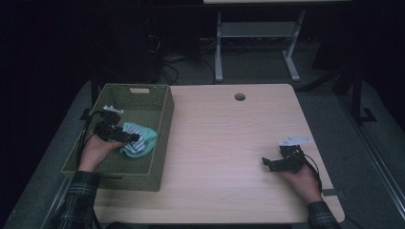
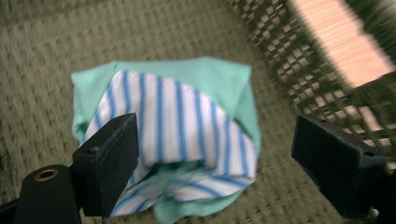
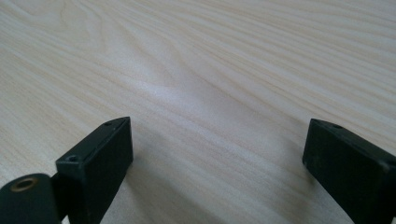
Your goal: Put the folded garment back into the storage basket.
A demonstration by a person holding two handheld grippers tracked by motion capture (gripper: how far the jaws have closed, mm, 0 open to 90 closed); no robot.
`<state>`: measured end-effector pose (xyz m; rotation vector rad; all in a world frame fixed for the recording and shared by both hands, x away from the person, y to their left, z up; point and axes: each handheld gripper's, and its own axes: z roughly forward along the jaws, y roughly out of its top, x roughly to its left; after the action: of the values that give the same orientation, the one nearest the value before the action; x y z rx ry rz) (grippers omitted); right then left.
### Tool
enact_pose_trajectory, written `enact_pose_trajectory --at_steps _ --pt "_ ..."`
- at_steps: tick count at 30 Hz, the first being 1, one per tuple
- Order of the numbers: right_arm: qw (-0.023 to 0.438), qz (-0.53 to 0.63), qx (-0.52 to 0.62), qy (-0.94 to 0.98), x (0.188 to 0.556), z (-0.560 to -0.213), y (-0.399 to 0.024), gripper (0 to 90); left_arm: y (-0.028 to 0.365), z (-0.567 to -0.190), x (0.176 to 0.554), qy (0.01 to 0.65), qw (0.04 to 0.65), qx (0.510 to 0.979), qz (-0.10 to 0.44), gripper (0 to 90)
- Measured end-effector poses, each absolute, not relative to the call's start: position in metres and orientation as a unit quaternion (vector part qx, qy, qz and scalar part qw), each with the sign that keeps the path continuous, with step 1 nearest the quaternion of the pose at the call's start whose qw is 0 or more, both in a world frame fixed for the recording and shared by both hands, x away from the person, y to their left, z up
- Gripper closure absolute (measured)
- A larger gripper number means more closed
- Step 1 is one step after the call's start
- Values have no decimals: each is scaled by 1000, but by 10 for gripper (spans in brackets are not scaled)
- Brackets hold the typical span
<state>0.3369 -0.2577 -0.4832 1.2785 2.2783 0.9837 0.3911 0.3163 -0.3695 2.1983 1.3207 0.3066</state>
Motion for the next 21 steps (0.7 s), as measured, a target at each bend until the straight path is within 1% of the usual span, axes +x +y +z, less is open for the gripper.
enact_pose_trajectory --at_steps 12,21 --pt "174 346 450 805 337 -483 -258 80 279 -345 385 451 329 822 112 144" --pt "174 347 451 804 337 -483 -258 79 245 -331 381 416 354 830 109 144"
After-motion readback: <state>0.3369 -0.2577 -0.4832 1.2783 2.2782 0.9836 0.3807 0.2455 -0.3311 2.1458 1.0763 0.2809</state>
